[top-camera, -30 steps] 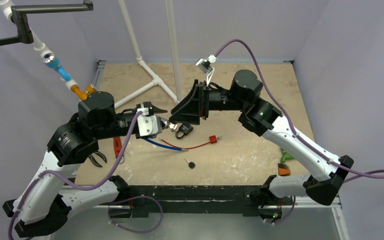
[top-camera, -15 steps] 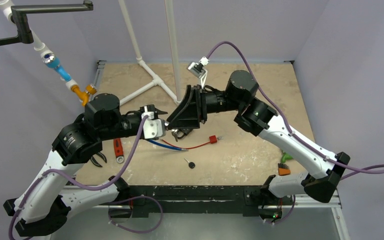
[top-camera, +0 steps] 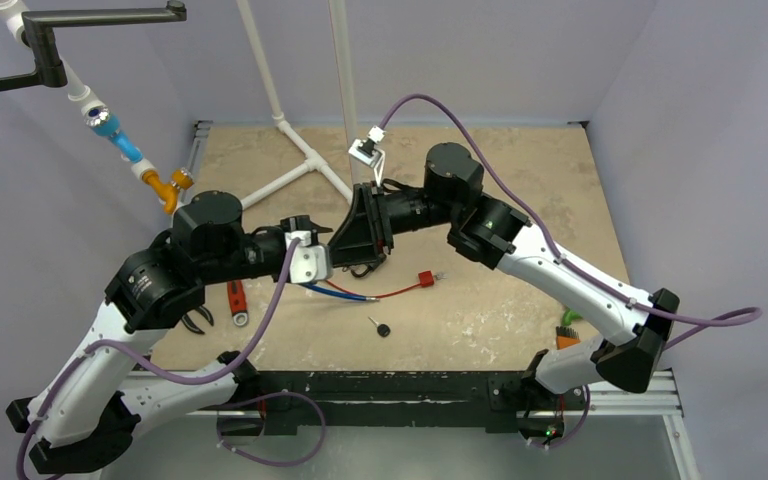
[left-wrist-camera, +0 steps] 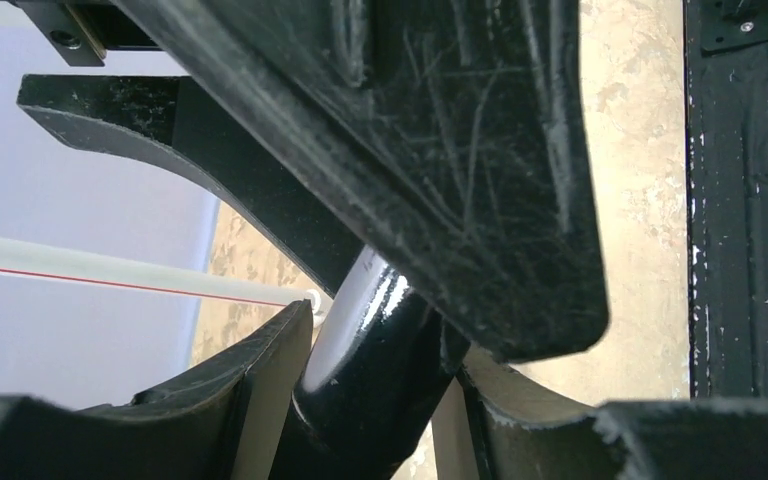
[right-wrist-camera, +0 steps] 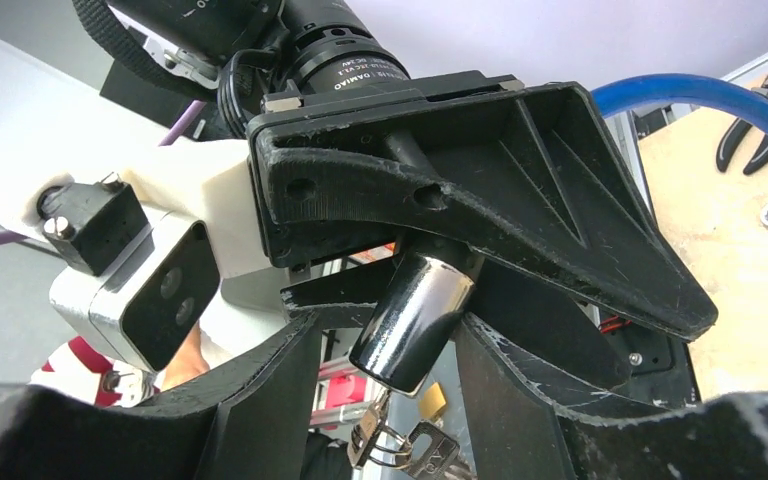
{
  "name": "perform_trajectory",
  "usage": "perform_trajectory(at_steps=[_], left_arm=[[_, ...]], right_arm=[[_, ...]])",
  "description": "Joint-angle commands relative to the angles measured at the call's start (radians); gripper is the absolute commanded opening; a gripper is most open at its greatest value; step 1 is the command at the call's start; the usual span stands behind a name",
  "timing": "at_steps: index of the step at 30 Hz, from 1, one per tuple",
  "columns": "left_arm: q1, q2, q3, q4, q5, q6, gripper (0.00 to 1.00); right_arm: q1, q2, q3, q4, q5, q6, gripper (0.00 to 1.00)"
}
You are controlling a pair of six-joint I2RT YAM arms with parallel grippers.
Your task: Unlock with the key
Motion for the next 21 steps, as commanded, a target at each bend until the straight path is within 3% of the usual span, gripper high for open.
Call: perform_trajectory(at_steps=[1, 2, 5, 9, 12, 15, 17, 19, 21], left_arm=[[-0.013, -0.011, 0.012, 0.074, 0.001, 0.031, 0.0], [-0.013, -0.012, 0.012, 0.072, 0.002, 0.032, 0.0], [-0.015, -0.015, 0.011, 0.068, 0.007, 0.035, 0.0], [-0.016, -0.014, 0.021, 0.067, 0.01, 0.036, 0.0], [-0.016, -0.009, 0.05, 0.058, 0.008, 0.016, 0.04], [-0.016, 0.0, 0.096, 0.037, 0.011, -0.033, 0.32], [-0.016, 0.011, 0.137, 0.028, 0.008, -0.085, 0.65], [-0.015, 0.024, 0.182, 0.011, 0.007, -0.109, 0.9], [-0.015, 0.033, 0.22, 0.021, -0.033, -0.135, 1.0]], right_arm=[[0.011, 0.001, 0.05, -0.033, -0.002, -0.022, 0.52], [0.011, 0.0, 0.052, -0.034, 0.003, -0.022, 0.51], [0.011, 0.0, 0.058, -0.027, 0.018, -0.015, 0.36], [0.011, 0.004, 0.071, -0.039, 0.023, -0.004, 0.0], [0.011, -0.008, 0.08, -0.037, 0.023, -0.009, 0.0], [0.009, -0.021, 0.114, -0.054, 0.031, -0.043, 0.0], [0.009, -0.023, 0.152, -0.081, 0.041, -0.073, 0.0], [0.009, -0.023, 0.181, -0.09, 0.043, -0.089, 0.0], [0.006, -0.02, 0.21, -0.097, 0.045, -0.1, 0.0]])
